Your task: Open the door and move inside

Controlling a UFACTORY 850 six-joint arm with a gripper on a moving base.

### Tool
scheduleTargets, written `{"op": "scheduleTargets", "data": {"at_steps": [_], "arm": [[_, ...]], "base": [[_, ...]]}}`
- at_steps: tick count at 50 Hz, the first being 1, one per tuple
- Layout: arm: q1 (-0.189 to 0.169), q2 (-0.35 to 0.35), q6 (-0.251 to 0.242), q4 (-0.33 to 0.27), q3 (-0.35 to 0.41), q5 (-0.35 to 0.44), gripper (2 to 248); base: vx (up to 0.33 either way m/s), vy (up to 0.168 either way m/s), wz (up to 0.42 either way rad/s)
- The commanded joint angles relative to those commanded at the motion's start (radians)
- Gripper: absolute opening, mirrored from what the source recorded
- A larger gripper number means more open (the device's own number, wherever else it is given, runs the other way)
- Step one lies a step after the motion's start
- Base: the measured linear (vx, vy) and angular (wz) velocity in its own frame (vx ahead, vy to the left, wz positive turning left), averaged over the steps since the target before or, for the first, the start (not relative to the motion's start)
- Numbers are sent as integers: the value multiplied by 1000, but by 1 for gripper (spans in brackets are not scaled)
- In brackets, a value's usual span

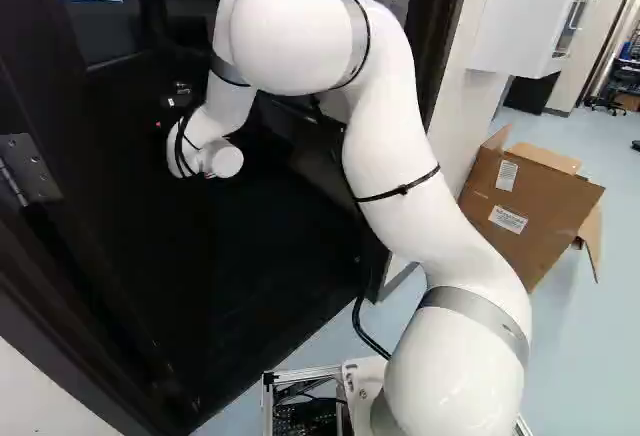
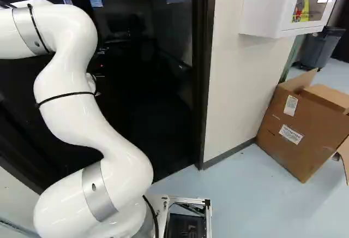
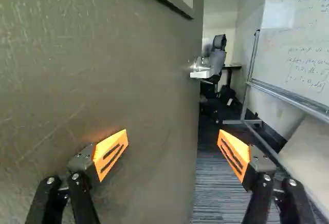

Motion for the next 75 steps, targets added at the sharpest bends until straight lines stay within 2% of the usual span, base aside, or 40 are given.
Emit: {"op": "scheduleTargets", "data": {"at_steps": [64, 75], "arm": [[165, -53, 0, 0, -72, 0, 247], [183, -65, 0, 0, -89, 0, 247]], "base": [[0, 0, 0], [0, 0, 0]]}}
